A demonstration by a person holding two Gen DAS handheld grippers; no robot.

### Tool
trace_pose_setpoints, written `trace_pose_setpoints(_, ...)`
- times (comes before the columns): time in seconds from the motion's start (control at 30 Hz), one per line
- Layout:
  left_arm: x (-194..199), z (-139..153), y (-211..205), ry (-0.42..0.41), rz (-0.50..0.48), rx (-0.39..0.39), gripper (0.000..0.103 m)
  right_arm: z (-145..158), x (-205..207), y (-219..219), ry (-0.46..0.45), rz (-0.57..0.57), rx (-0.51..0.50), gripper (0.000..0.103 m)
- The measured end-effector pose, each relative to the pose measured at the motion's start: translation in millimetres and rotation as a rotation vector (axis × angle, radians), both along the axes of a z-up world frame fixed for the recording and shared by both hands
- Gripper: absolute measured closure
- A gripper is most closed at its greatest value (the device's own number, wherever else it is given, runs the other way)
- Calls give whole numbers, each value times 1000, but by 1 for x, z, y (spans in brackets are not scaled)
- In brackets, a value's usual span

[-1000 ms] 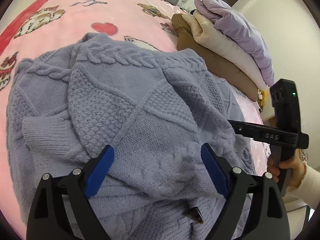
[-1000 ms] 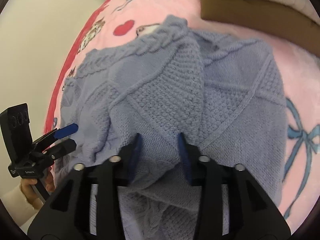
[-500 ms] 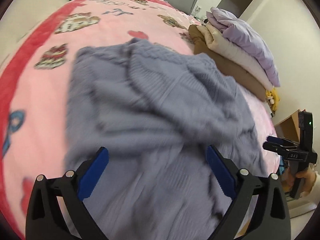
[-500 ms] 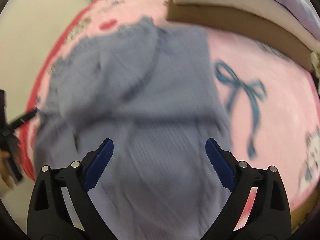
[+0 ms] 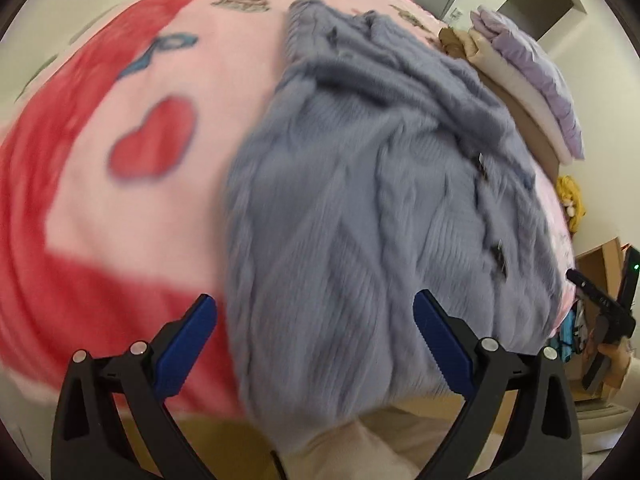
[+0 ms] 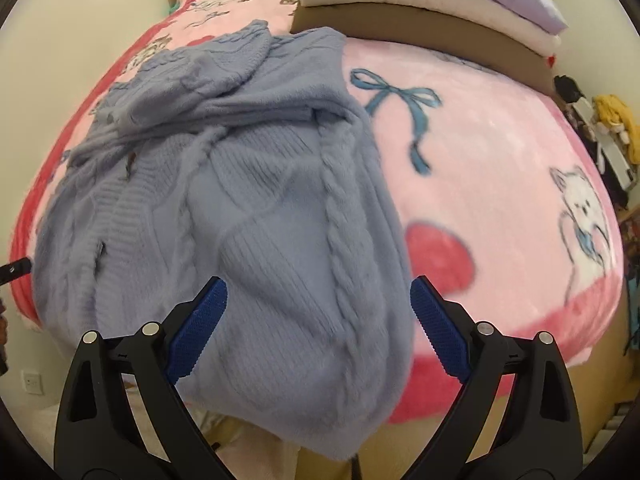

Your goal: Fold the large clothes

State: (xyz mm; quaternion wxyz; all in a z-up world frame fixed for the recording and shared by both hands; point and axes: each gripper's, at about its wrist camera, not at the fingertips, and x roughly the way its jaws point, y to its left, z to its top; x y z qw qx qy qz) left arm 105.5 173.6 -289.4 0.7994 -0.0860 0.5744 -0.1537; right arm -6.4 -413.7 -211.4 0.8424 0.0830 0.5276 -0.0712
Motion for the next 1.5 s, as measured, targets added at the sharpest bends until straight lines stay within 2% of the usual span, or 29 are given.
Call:
trace_pose_setpoints(0.03, -11, -3, 1, 5, 8, -4, 6, -2, -8, 3, 9, 3, -35, 15)
trace_pose_setpoints(0.1, -25, -8, 2, 11, 31, -2, 6, -5, -17, 5, 9, 8, -42, 14)
trace_pose_setpoints(0.3, -50, -21, -7, -9, 48, 29, 6, -22, -40, -1, 25, -51, 6, 14)
trace_pose_setpoints(0.53, -60, -38, 1, 22, 108, 54, 6, -32, -65, -14, 2, -153, 95, 15)
trace_pose_setpoints(0.67, -64, -54, 12, 90, 151, 16, 5, -41, -64, -16, 34, -169, 172, 23)
trace_pose_setpoints(0.73, -67, -63, 15, 127, 189, -10, 5, -49, -63, -12, 61, -162, 170, 23)
trace_pose_setpoints(0.87, -68, -67, 7, 111, 171, -6, 5, -65, -68, -7, 105, -166, 146, 20)
trace_pose_setpoints(1.0, -63, -69, -8, 103, 153, 19, 5, -84, -73, -12, 124, -219, 228, 18)
trace_pose_setpoints(1.07, -59, -70, -14, 102, 156, 44, 6, -87, -71, -14, 143, -234, 261, 24)
trace_pose_setpoints(1.1, -58, -69, -16, 103, 157, 49, 10, -87, -70, -15, 159, -239, 278, 27)
trace_pose_setpoints(1.13, -58, -68, -17, 104, 159, 51, 13, -88, -70, -18, 179, -252, 321, 33)
trace_pose_setpoints(1.2, -59, -66, -19, 107, 169, 63, 30, -87, -70, -22, 197, -277, 375, 45)
trace_pose_setpoints(1.23, -60, -64, -19, 107, 176, 56, 37, -85, -71, -23, 207, -280, 389, 56)
trace_pose_setpoints(1.27, -61, -61, -22, 105, 177, 39, 58, -83, -71, -23, 215, -277, 388, 62)
trace_pose_setpoints(1.3, -62, -58, -25, 109, 172, 25, 69, -79, -71, -20, 217, -265, 386, 67)
trace_pose_setpoints(1.33, -65, -55, -27, 106, 166, 29, 74, -76, -70, -19, 220, -252, 373, 79)
trace_pose_setpoints(1.37, -66, -50, -32, 98, 147, 36, 83, -72, -70, -17, 224, -238, 356, 85)
trace_pose_setpoints(1.5, -65, -32, -53, 50, 93, 64, 86, -47, -60, 0, 212, -165, 278, 89)
